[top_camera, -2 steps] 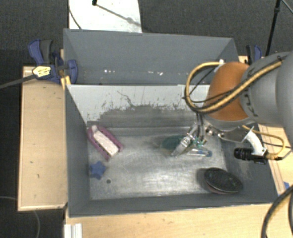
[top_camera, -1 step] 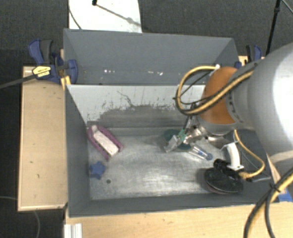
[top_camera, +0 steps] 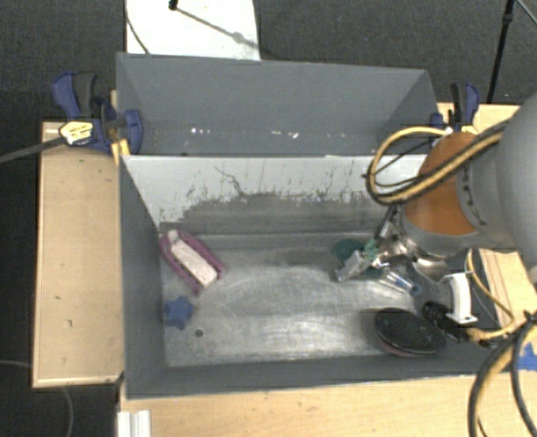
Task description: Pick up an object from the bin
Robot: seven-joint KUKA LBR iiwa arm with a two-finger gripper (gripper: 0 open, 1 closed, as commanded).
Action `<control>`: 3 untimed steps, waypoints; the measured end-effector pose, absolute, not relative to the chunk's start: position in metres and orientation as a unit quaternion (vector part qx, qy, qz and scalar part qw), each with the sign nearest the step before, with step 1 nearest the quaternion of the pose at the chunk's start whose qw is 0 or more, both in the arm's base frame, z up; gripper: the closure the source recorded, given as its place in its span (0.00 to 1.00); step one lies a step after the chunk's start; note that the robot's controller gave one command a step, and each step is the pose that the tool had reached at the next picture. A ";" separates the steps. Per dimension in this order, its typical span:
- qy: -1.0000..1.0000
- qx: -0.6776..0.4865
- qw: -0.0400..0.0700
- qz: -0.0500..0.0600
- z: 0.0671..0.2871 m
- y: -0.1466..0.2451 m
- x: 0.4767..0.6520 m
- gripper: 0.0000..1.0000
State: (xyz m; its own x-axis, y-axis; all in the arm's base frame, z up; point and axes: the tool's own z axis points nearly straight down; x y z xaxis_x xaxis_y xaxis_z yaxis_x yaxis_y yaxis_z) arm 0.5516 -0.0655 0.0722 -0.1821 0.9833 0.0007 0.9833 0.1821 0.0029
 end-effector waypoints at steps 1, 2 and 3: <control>0.771 0.637 0.003 0.002 0.074 -0.065 0.553 1.00; 0.774 0.633 0.001 0.001 0.102 -0.065 0.554 1.00; 0.777 0.630 0.003 0.002 0.182 -0.066 0.556 1.00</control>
Offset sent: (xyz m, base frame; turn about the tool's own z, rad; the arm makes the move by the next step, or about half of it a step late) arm 0.0000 0.0000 0.0000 0.0000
